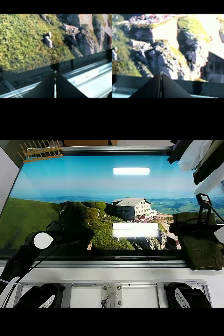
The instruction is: Fold the clothes and pants, and hang the long-sleeved shirts on hangers.
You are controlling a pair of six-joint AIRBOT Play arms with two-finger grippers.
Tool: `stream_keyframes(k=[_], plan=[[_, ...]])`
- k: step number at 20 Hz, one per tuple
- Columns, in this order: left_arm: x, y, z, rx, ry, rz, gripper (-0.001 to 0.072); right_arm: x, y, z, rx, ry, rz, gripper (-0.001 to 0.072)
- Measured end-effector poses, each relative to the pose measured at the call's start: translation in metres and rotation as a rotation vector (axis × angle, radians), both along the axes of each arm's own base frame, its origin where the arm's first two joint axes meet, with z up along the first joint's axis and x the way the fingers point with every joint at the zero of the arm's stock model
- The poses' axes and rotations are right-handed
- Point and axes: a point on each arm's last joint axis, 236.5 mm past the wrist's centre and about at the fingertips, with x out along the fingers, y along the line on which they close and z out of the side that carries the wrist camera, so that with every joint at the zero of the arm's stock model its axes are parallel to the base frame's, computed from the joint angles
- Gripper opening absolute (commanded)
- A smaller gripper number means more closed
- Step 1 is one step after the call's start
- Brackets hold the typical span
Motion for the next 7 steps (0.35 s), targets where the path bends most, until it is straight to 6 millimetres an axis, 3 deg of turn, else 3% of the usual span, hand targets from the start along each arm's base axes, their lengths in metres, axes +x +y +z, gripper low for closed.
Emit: stream_keyframes(k=[7], plan=[[0.000,0.000,0.000,0.001,-0.001,-0.002,0.0021,-0.003,0.016,0.000,0.005,0.000,0.055,0.0052]])
